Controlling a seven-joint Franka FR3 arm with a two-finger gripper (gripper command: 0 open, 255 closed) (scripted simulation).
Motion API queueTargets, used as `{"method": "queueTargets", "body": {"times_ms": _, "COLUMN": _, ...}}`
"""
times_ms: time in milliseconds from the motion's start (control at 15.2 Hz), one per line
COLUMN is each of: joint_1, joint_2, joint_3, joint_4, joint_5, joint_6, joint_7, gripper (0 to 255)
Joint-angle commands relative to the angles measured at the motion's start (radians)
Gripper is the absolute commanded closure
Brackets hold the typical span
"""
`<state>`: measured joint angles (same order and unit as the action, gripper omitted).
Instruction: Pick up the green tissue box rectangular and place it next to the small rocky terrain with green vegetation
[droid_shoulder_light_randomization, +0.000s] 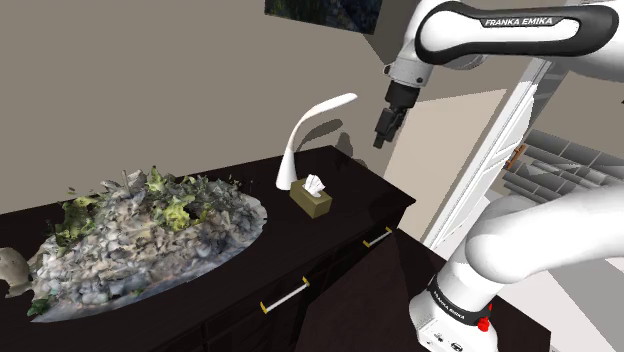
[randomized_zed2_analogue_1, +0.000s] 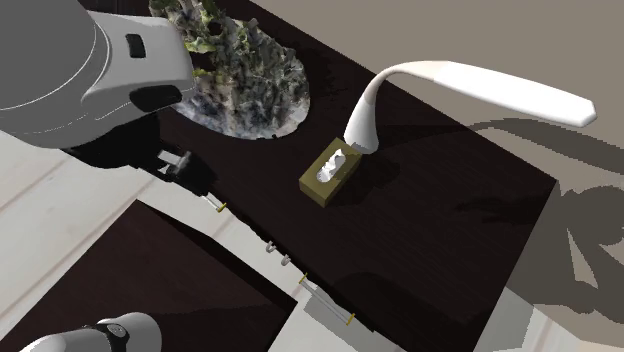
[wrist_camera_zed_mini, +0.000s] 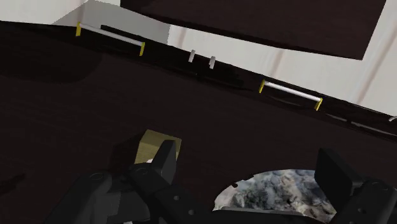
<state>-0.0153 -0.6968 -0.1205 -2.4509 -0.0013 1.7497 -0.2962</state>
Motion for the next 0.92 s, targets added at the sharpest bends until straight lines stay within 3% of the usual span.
{"method": "queueTargets", "body": {"times_ms": 0, "joint_1": -0.002, "joint_2": 0.026, "joint_3": -0.048, "joint_4": -0.039, "joint_5": 0.006, "joint_6": 0.082, "joint_7": -0.057, "gripper": 0}}
{"method": "queueTargets", "body": {"times_ms": 462, "joint_1": 0.029, "joint_2": 0.224, "joint_3": -0.219, "joint_4": -0.066, "joint_5": 0.091, "joint_6": 0.334, "joint_7": -0.279, "gripper": 0}}
{"method": "queueTargets", "body": {"times_ms": 858, "joint_1": 0.111, "joint_2": 0.468, "joint_3": -0.373, "joint_4": -0.005, "joint_5": 0.297, "joint_6": 0.488, "joint_7": -0.550, "gripper": 0}}
